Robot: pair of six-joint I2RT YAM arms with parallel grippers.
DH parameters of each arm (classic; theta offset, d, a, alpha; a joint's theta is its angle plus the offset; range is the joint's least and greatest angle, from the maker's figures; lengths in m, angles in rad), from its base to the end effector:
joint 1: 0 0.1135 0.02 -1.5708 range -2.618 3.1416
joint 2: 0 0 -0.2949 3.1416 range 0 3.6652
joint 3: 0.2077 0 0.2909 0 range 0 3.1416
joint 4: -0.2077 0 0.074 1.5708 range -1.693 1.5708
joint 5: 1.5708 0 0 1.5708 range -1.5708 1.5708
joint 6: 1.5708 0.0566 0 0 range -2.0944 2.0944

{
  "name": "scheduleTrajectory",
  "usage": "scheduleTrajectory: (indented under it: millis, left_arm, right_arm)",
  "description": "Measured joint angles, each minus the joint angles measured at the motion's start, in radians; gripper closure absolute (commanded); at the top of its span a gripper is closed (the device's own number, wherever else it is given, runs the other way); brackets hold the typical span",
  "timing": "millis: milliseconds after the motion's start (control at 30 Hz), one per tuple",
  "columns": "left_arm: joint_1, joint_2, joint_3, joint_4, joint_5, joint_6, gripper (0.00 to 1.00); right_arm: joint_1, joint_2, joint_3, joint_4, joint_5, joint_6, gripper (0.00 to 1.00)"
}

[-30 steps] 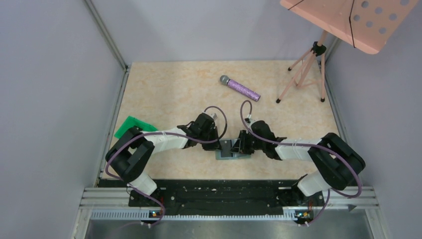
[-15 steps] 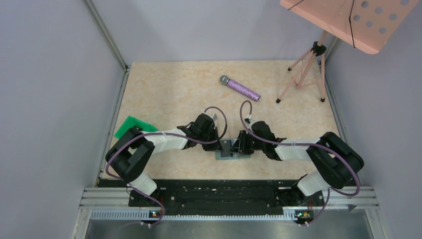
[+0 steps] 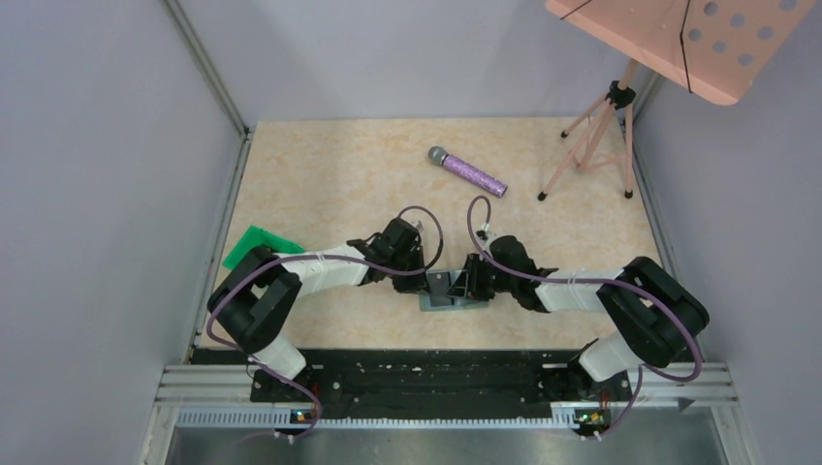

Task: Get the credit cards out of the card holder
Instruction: Remove the credit card from the card holder.

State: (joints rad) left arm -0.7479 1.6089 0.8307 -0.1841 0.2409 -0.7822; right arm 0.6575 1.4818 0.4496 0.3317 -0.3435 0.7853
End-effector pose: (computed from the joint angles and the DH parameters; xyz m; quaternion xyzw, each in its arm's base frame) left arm 0.2472 -0.2478 0.1453 0.0198 0.9476 -0.2887 0.1351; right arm 0.2168 0.1915 0.1116 -0.0148 0.8962 0.3907 0.2095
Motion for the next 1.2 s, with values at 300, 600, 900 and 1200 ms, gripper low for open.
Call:
scheduleTrajectory:
  millis: [300,600,900,1200]
  left_arm:
    - [0.0,0.015,0.002,0.004,0.004,0.0,0.93]
    - [0.0,0.018,-0.004,0.024,0.012,0.0,0.93]
    - [0.0,0.021,-0.019,0.063,0.04,-0.002,0.93]
    - [0.001,0.021,-0.032,0.083,0.054,-0.005,0.93]
  right_arm:
    - [-0.007,0.0,-0.009,0.014,-0.016,0.002,0.74]
    - [-0.048,0.0,-0.054,0.071,-0.067,0.0,0.83]
    - [-0.073,0.0,-0.063,0.082,-0.149,-0.027,0.82]
    - [-0.079,0.035,-0.063,0.115,-0.182,-0.024,1.0]
